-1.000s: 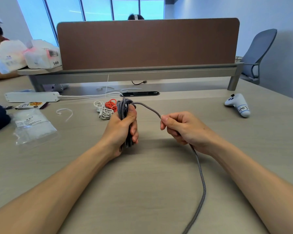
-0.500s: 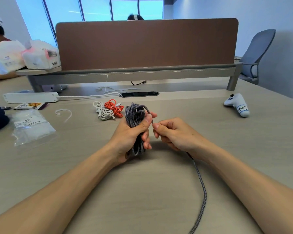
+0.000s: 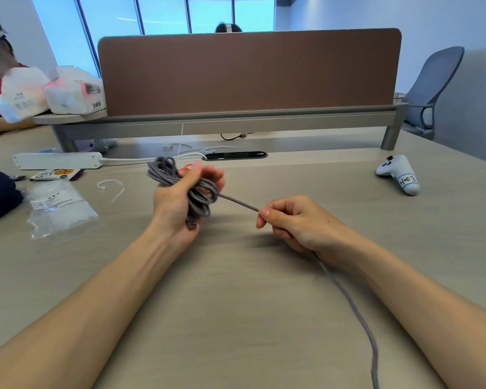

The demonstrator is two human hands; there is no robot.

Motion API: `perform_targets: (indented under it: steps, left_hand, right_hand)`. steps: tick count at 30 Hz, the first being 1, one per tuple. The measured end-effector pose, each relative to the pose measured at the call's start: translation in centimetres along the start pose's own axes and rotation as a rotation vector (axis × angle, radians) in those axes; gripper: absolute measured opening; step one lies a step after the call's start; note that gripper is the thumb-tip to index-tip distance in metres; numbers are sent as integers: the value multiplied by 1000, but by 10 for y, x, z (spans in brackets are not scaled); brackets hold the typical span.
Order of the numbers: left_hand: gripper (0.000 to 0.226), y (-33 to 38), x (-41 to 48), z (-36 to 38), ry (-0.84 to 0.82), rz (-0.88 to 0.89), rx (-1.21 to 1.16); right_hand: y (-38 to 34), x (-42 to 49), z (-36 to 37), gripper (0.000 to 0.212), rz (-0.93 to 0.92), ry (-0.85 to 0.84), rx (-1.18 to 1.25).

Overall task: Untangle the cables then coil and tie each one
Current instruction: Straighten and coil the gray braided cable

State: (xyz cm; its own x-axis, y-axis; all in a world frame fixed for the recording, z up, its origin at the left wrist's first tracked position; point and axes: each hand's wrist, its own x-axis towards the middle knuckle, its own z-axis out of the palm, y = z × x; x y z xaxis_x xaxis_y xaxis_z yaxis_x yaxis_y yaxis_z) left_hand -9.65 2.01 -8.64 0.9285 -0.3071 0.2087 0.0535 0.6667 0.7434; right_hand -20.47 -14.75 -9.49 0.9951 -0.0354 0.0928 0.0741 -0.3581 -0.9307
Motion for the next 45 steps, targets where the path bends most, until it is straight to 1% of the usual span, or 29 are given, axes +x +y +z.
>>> perform_targets:
  steps: [2, 4, 6, 9, 12, 14, 15, 17, 19, 21, 24, 25, 31, 32, 33, 35, 36, 38, 39, 40, 43, 45]
  left_hand:
    - [20, 11, 6, -7, 64, -9, -77]
    - [29, 17, 10, -13, 153, 15, -34]
    - [31, 17, 13, -17, 216, 83, 74]
    - [31, 12, 15, -19, 264, 180, 287]
    - [23, 9, 18, -20, 330, 235, 460]
    - [25, 10, 21, -25, 378, 276, 571]
    - [28, 10, 22, -28, 385, 323, 682]
    - [34, 8, 20, -32, 334, 446, 999]
    - [41, 4, 15, -29, 251, 504, 1246]
    - [52, -3, 11, -24, 141, 493, 1338]
    - [82, -7, 8, -21, -37, 469, 1402]
    - [86, -7, 6, -20, -84, 476, 1428]
    - [89, -19, -2, -9, -383, 432, 1708]
    - [83, -21, 0, -8, -420, 432, 1712]
    - [72, -21, 0, -8, -453, 438, 1692]
    - [40, -20, -1, -8, -506, 469, 1604]
    - [31, -19, -3, -7, -525, 471, 1557]
    - [28, -18, -6, -6, -541, 447, 1487]
    - [22, -20, -6, -7, -554, 416, 1451]
    - [19, -20, -7, -7, -574, 372, 1403]
    - [18, -20, -11, -5, -617, 184, 1194]
    - [20, -21, -17, -3, -636, 112, 1085]
  right_hand:
    - [-1, 0, -5, 29, 26, -9, 50]
    - [-4, -1, -10, 29, 42, -21, 70]
    - [-6, -2, -13, 29, 47, -31, 73]
    - [-9, -5, -14, 28, 60, -73, 32]
    - [-11, -9, -16, 28, 120, -177, -67]
    - [-12, -11, -16, 29, 149, -235, -100]
    - [-12, -11, -16, 29, 147, -252, -103]
    - [-12, -11, -14, 29, 109, -272, -82]
    - [-13, -10, -13, 29, 58, -256, -22]
    - [-14, -9, -13, 28, 18, -228, 54]
    - [-14, -8, -16, 27, -24, -183, 147]
    - [-14, -8, -16, 27, -35, -173, 173]
    - [-11, -5, -12, 26, -91, -168, 258]
    - [-10, -4, -12, 26, -99, -159, 278]
    - [-10, -4, -13, 26, -106, -150, 305]
    - [-11, -4, -14, 27, -116, -129, 355]
    - [-11, -4, -14, 27, -119, -116, 366]
    - [-11, -3, -13, 28, -126, -91, 361]
    - [-11, -3, -13, 28, -128, -82, 352]
    - [-11, -3, -12, 28, -129, -75, 343]
    - [-11, -2, -13, 28, -136, -48, 326]
    - [-11, -2, -14, 29, -134, -24, 303]
